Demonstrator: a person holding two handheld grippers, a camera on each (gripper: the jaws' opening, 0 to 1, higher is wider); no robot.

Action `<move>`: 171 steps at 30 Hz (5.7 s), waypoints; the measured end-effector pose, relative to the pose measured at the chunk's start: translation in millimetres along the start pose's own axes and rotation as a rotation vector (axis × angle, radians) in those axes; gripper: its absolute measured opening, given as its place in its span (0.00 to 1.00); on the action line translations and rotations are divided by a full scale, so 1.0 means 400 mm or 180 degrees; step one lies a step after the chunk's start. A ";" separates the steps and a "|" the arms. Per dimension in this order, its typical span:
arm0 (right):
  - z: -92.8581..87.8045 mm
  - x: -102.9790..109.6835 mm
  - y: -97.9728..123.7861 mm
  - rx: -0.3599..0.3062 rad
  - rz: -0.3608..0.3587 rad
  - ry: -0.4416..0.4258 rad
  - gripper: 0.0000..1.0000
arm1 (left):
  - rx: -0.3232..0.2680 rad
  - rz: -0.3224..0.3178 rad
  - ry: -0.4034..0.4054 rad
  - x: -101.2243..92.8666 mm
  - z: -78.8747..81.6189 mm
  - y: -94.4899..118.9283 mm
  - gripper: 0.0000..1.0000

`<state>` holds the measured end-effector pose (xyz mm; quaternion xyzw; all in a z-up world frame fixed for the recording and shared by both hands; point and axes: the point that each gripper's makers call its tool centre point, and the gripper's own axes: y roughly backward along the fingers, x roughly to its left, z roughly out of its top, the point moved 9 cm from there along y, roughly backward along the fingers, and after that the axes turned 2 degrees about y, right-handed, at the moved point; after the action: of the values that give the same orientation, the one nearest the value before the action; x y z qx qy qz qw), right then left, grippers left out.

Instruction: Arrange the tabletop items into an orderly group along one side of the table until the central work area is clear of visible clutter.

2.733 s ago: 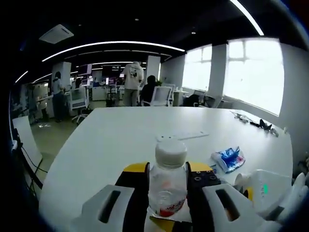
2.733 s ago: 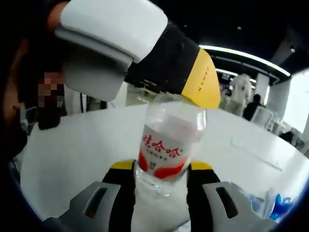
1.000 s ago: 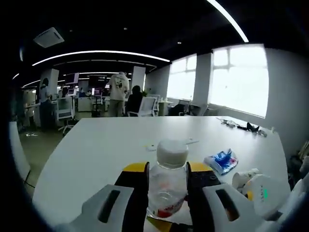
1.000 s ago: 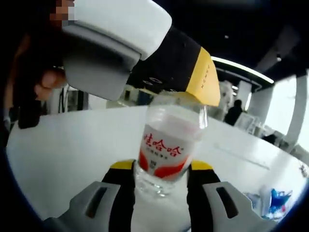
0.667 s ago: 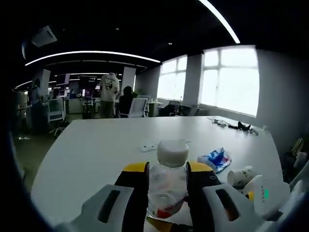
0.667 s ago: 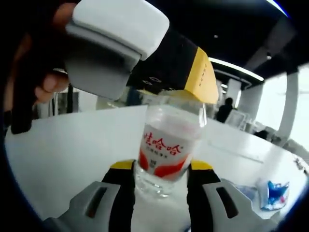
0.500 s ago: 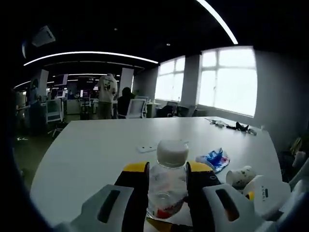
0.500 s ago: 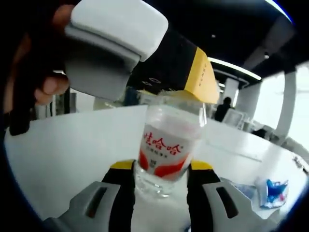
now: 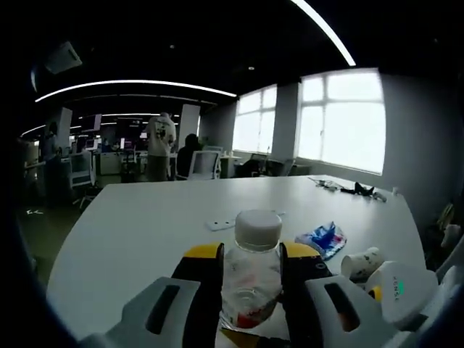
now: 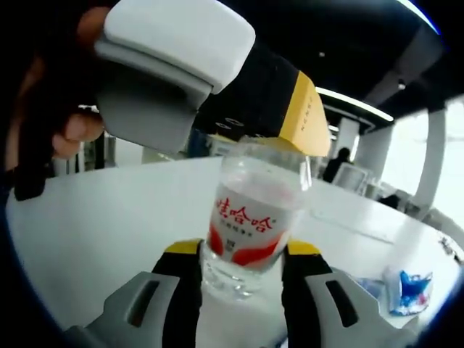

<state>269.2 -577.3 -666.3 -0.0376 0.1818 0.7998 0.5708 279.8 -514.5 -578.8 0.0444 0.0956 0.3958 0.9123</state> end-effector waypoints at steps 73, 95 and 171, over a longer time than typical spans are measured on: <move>0.071 0.012 0.137 -0.0154 0.0343 -0.0480 0.94 | -0.0516 0.0463 0.0193 0.004 0.015 0.169 0.93; 0.157 -0.169 0.326 -0.0318 0.0715 -0.0482 0.98 | -0.0190 0.0266 0.0308 -0.168 0.063 0.212 1.00; 0.016 -0.422 0.534 0.0039 0.0030 -0.1293 0.73 | 0.1431 0.0213 0.1631 -0.308 -0.208 0.080 0.78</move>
<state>130.3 -787.3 -562.2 0.1287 0.0680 0.7925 0.5922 157.2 -582.1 -638.0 0.1466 0.4049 0.3928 0.8125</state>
